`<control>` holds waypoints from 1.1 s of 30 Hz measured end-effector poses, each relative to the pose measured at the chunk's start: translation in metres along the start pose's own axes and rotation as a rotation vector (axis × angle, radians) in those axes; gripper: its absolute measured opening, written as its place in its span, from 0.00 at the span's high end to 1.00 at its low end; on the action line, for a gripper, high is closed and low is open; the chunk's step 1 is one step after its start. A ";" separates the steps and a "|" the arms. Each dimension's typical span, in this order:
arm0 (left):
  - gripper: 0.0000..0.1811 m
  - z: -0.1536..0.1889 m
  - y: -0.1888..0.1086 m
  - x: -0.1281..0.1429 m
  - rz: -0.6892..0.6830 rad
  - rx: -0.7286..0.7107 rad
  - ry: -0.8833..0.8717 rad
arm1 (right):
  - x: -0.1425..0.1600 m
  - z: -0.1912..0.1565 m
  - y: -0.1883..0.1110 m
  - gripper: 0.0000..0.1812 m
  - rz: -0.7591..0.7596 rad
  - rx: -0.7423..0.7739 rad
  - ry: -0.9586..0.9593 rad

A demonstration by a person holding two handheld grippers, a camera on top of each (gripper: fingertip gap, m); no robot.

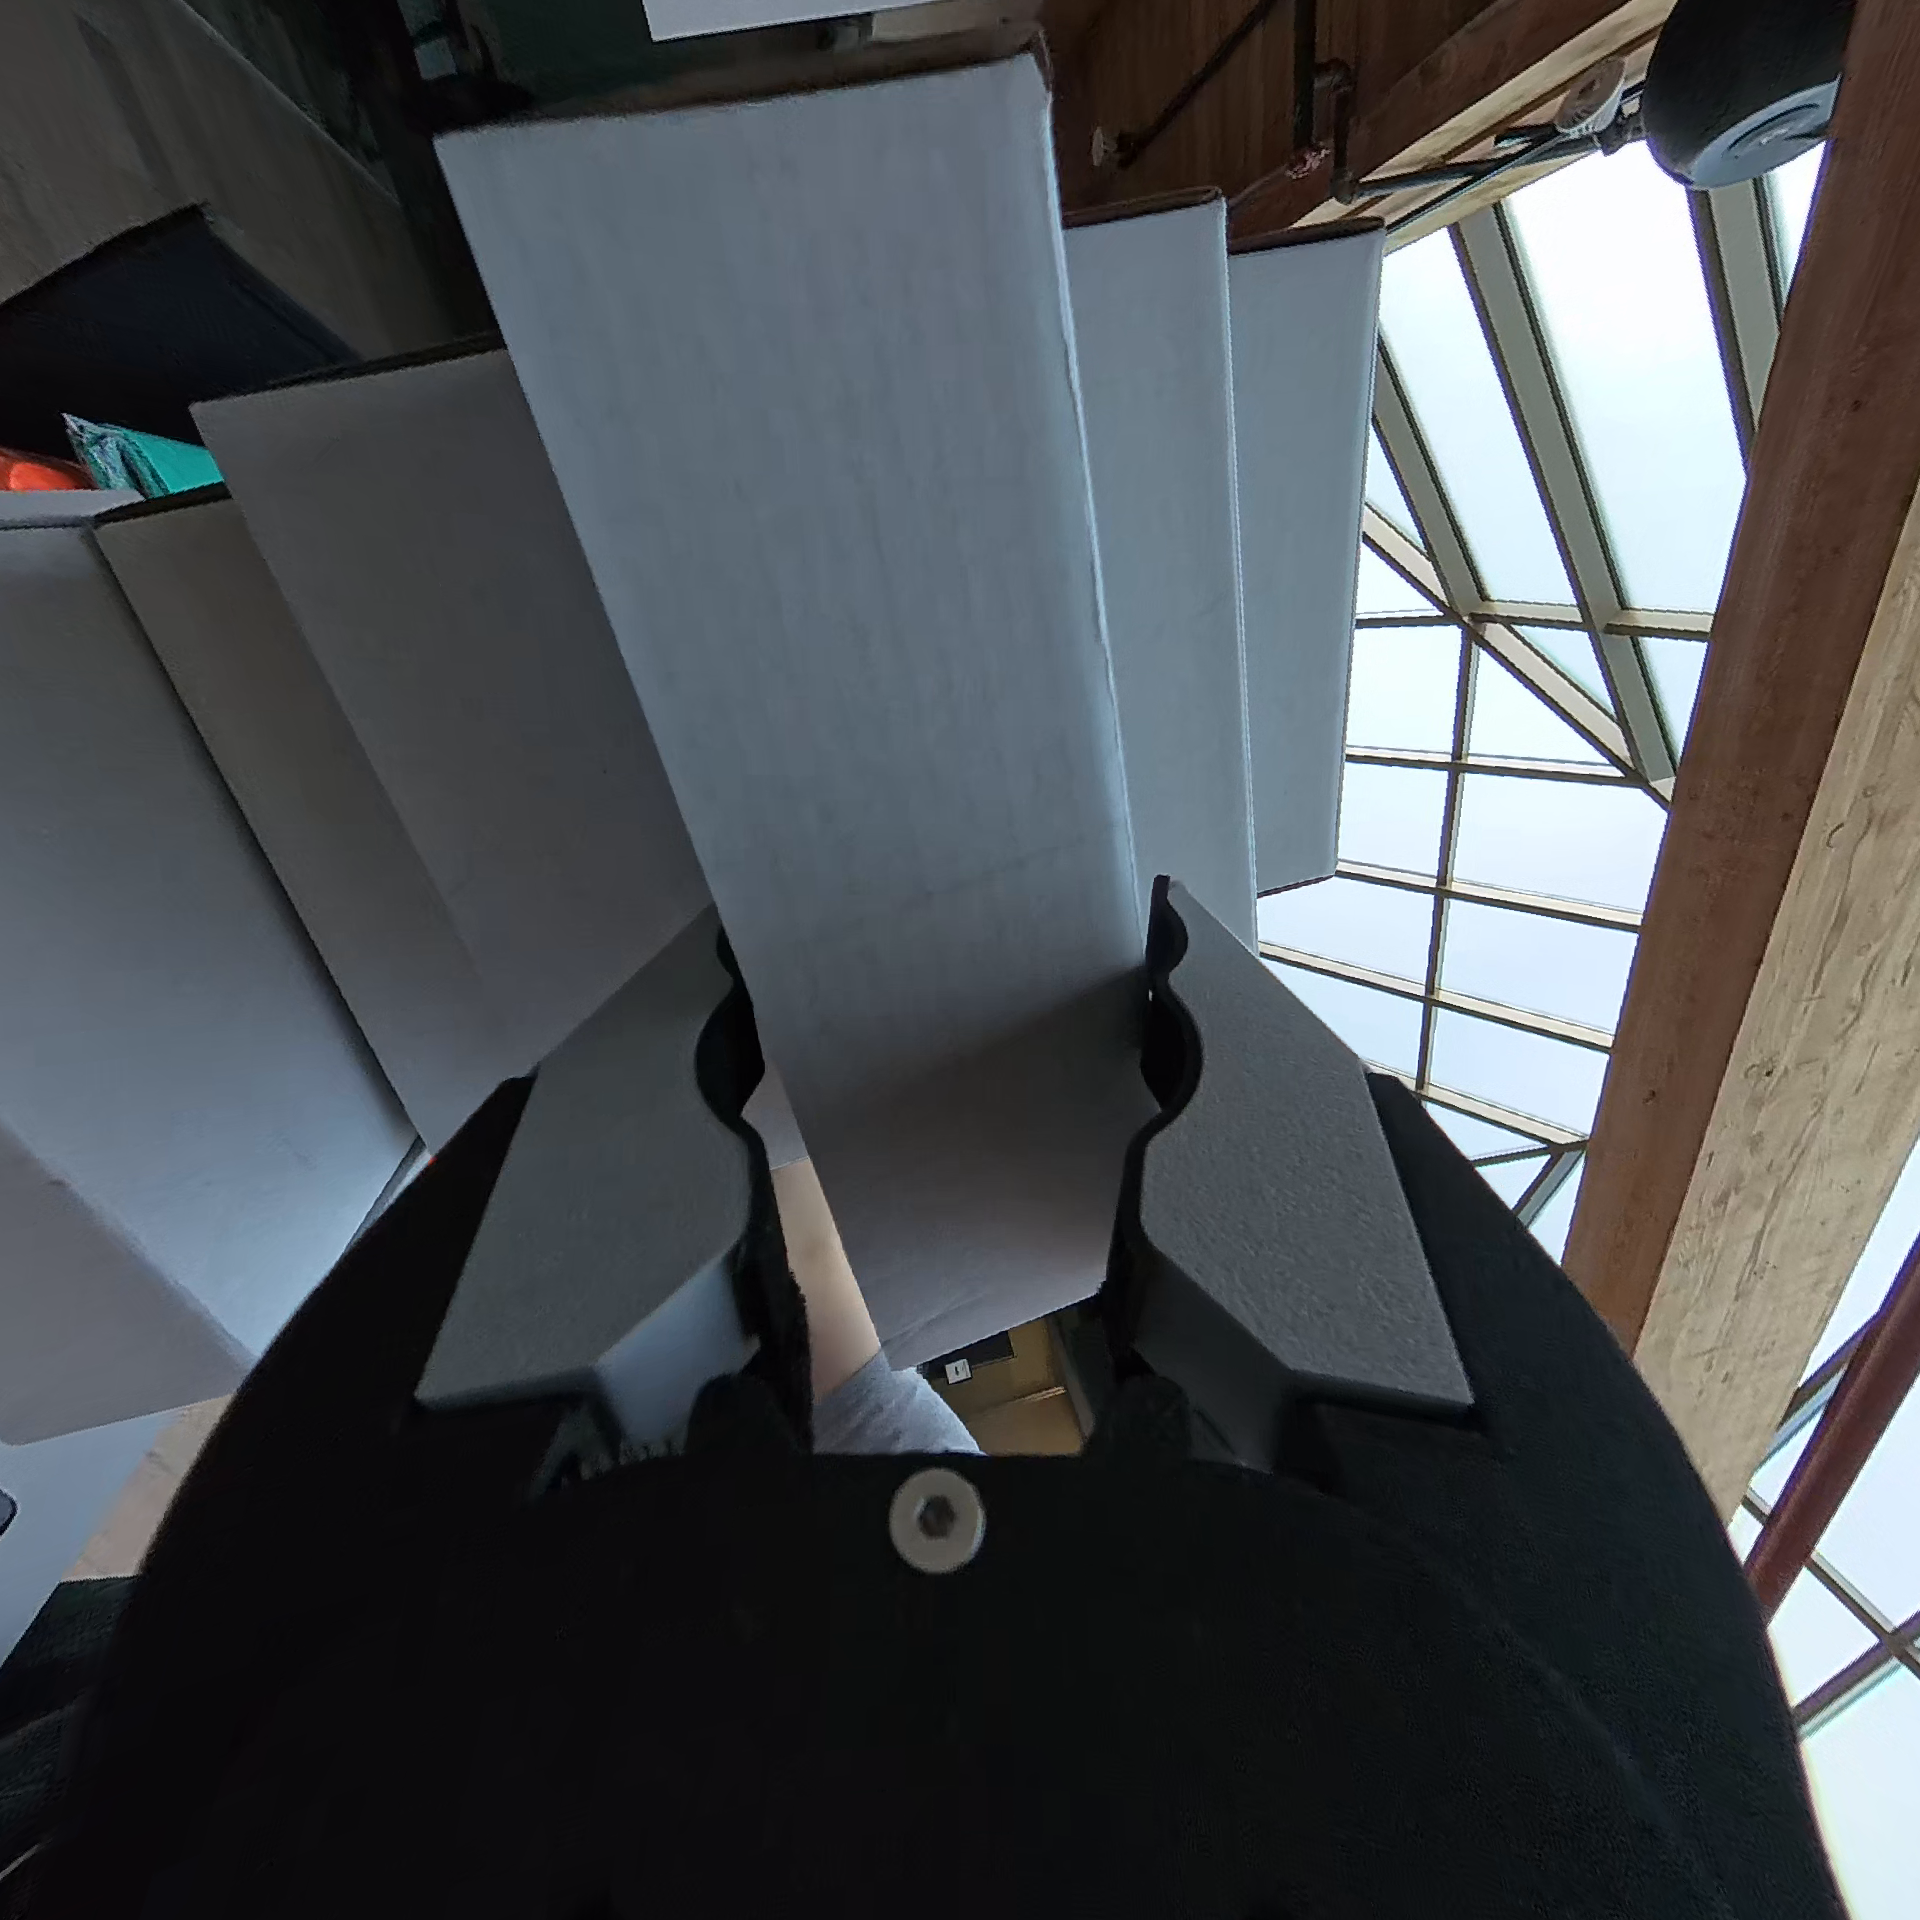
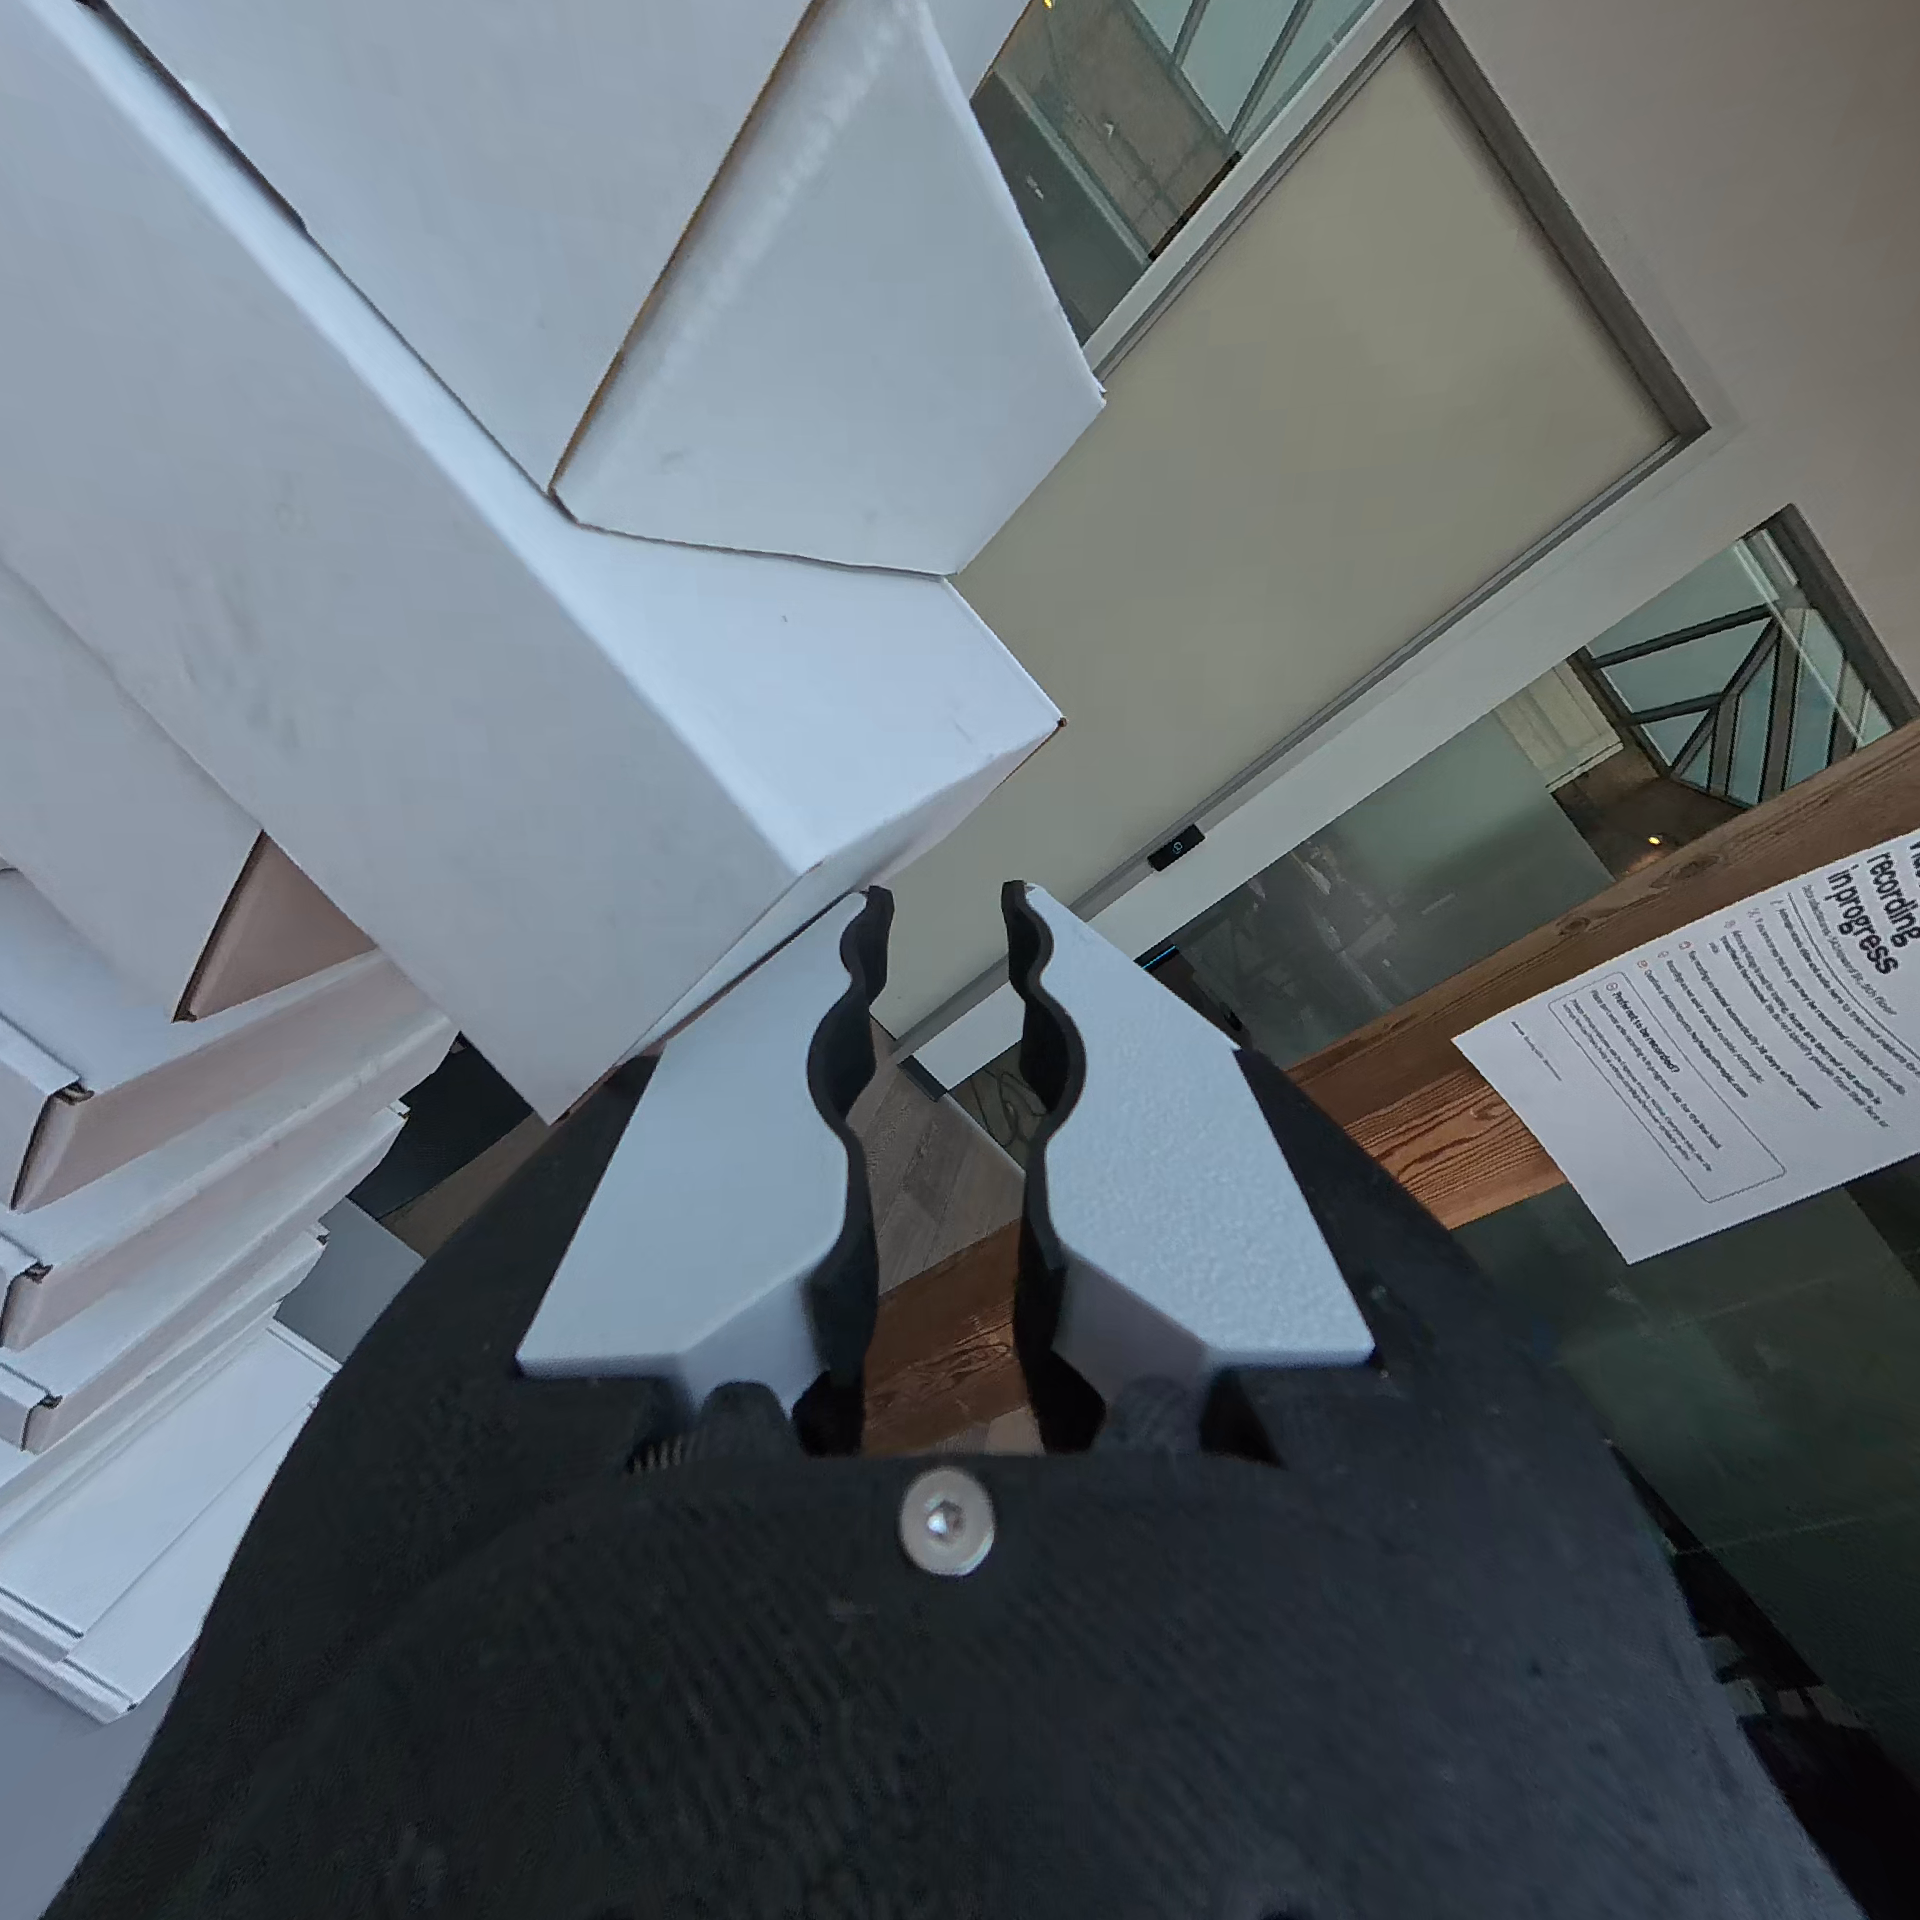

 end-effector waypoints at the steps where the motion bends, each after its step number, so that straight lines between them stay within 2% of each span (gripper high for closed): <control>1: 0.60 0.000 0.000 0.000 0.004 0.000 0.000 | 0.000 0.000 0.000 0.88 0.000 0.000 -0.001; 21: 0.54 0.001 -0.001 -0.011 0.060 -0.002 -0.004 | -0.001 -0.001 0.000 0.87 -0.002 -0.008 -0.024; 29: 0.48 0.000 -0.009 -0.021 0.110 -0.015 0.013 | 0.003 0.001 0.002 0.86 -0.009 -0.005 -0.027; 33: 0.53 0.000 -0.019 -0.031 0.156 -0.021 0.068 | 0.005 0.002 0.003 0.86 -0.011 -0.004 -0.031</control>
Point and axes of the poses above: each gripper's, where its closed fingertips meet, y out along the fingers, x out of its underside, z = x × y across the jaws, the point moved 1 cm from there along -y, back along the fingers, and after that the axes turned 11 degrees about z, right-handed, at the moved point
